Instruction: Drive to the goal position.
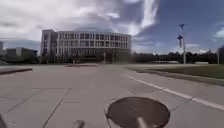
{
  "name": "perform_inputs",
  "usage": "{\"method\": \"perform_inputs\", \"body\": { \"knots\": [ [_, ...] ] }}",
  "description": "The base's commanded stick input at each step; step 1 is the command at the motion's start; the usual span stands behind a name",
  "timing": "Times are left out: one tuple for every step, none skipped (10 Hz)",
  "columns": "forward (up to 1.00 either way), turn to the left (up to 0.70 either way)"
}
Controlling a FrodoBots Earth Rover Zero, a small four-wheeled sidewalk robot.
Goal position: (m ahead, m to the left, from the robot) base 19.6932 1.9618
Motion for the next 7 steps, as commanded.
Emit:
{"method": "perform_inputs", "body": {
  "knots": [
    [0.75,0.0],
    [1.0,0.0],
    [1.0,0.0],
    [1.0,0.0],
    [1.0,0.0],
    [1.0,0.0],
    [1.0,0.0]
  ]
}}
